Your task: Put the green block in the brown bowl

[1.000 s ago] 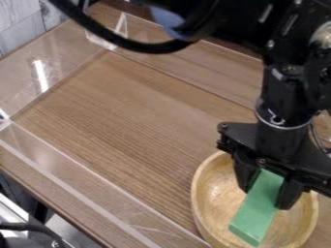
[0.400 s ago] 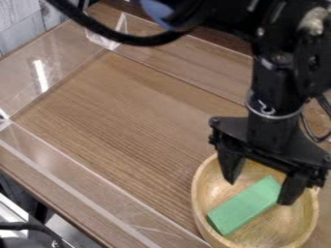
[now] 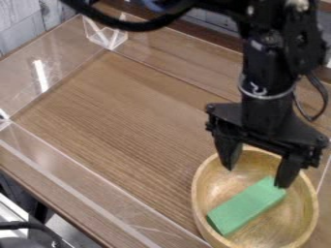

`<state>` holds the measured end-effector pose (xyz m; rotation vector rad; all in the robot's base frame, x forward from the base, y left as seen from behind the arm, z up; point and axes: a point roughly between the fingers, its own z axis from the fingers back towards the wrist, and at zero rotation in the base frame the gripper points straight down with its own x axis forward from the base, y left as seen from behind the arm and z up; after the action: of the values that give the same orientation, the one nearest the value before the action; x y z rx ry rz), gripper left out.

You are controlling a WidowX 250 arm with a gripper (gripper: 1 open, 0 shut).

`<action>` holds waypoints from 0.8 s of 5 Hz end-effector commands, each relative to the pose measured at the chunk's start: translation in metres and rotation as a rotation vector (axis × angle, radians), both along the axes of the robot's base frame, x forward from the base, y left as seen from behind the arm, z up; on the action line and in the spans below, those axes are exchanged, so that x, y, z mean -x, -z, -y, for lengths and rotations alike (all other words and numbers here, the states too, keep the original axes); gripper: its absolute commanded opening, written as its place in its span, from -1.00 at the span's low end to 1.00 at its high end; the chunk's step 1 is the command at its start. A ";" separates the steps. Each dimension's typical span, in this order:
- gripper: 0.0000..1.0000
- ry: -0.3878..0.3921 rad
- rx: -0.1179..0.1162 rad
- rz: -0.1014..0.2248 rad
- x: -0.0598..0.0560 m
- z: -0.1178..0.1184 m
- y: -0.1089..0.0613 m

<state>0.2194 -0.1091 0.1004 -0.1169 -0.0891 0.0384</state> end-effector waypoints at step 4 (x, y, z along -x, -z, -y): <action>1.00 0.006 0.021 0.103 -0.073 -0.022 -0.069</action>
<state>0.2853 -0.0863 0.1524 -0.1269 -0.1307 0.0315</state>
